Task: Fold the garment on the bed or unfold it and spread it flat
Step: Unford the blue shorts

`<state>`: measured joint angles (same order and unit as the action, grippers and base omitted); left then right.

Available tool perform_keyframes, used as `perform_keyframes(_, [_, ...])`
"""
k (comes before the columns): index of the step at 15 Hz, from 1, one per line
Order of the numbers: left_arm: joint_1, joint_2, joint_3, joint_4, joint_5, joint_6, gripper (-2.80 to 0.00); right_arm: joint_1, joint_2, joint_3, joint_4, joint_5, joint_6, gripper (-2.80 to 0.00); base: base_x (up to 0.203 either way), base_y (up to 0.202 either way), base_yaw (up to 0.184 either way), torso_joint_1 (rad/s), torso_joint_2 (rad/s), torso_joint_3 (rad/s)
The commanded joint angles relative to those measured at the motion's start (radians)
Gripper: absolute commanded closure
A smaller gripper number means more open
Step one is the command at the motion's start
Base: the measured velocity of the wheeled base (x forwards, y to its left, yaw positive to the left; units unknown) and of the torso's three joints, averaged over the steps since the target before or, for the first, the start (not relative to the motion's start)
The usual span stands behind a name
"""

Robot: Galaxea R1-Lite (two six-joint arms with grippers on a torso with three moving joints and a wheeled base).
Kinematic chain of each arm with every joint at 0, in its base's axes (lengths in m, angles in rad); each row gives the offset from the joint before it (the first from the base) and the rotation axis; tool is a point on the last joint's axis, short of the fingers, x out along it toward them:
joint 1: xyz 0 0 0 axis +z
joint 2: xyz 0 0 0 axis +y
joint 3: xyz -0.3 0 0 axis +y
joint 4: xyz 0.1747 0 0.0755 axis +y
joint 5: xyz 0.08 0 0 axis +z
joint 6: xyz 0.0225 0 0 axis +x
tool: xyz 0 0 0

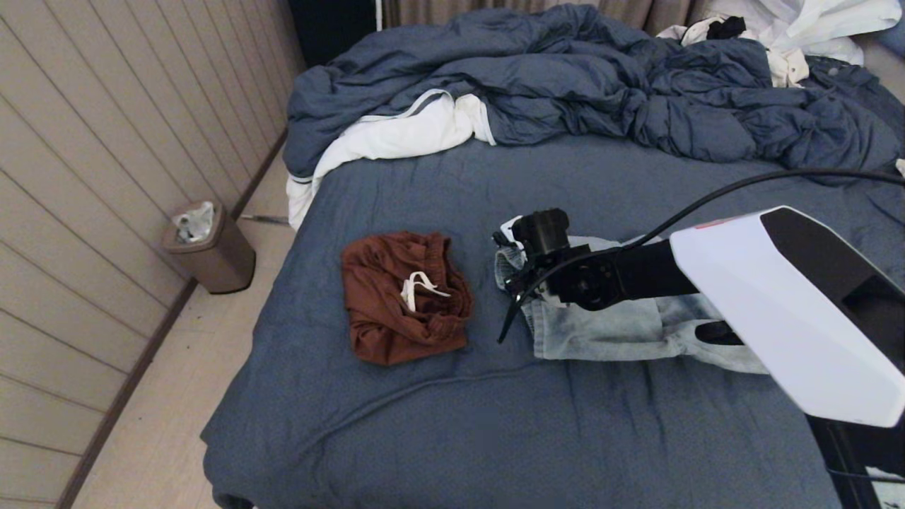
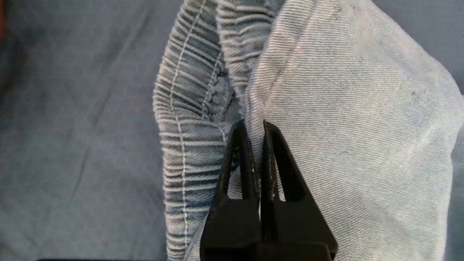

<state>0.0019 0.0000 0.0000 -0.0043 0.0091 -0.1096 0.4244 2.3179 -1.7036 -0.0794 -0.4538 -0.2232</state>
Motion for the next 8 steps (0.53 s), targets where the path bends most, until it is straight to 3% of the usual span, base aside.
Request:
perform_keyframes(1, [0.001, 0.002, 0.000, 0.000, 0.000, -0.001, 0.00, -0.009, -0.007, 0.023, -0.003, -0.003, 0.001, 0.00, 0.000, 0.000, 0.000, 0.000, 0.00, 0.000])
perform_keyframes(5, [0.001, 0.002, 0.000, 0.000, 0.000, -0.001, 0.00, -0.046, -0.087, 0.026, -0.003, -0.002, -0.002, 0.00, 0.000, 0.000, 0.000, 0.000, 0.00, 0.000])
perform_keyframes(8, [0.001, 0.002, 0.000, 0.000, 0.000, -0.001, 0.00, -0.130, -0.175, 0.034, 0.005, 0.004, -0.012, 0.00, 0.000, 0.000, 0.000, 0.000, 0.00, 0.000])
